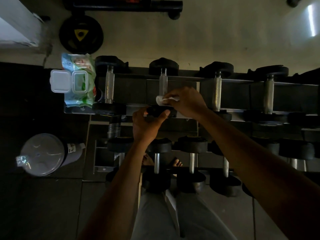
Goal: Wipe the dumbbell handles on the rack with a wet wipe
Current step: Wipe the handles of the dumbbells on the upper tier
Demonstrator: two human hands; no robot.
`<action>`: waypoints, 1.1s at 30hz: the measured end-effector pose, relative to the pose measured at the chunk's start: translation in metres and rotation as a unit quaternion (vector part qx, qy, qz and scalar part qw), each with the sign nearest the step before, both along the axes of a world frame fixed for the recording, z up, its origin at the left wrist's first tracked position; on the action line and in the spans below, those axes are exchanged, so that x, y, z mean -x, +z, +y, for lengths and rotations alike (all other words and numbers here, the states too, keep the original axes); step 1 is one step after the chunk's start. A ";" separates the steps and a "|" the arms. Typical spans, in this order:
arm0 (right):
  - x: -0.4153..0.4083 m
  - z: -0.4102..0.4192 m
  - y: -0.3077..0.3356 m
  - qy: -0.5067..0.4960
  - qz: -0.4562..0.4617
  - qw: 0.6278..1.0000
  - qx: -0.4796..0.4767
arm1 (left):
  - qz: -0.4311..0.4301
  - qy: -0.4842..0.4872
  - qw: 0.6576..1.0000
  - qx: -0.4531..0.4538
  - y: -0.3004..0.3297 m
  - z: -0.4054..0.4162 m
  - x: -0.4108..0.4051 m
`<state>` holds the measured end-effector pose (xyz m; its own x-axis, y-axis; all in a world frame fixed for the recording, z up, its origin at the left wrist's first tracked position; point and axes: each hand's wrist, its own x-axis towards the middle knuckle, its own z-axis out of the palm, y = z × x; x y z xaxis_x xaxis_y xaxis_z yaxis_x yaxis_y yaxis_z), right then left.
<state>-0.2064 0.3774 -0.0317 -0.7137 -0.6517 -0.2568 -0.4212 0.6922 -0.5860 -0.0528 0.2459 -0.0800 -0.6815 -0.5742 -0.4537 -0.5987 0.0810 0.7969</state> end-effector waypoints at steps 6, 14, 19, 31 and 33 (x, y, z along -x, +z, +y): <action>-0.002 0.004 -0.018 -0.123 -0.132 0.983 -0.024 | -0.007 -0.005 1.000 -0.004 0.007 0.002 0.000; -0.004 0.002 -0.015 -0.270 -0.334 0.902 0.049 | -0.011 -0.003 1.000 -0.007 0.008 0.001 0.000; 0.012 -0.023 -0.007 -0.389 -0.374 0.828 0.151 | -0.010 -0.002 1.000 -0.007 0.009 0.001 -0.001; 0.024 -0.042 0.000 -0.228 0.074 0.965 0.107 | -0.019 -0.010 1.000 0.017 0.011 0.002 -0.001; 0.029 -0.045 0.003 -0.121 0.167 0.976 0.063 | -0.019 -0.011 1.000 0.014 0.012 0.002 -0.001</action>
<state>-0.2357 0.3327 -0.0283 -0.8811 -0.4646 0.0886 -0.4363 0.7261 -0.5314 -0.0518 0.2476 -0.0682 -0.6764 -0.5721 -0.4638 -0.6268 0.1165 0.7704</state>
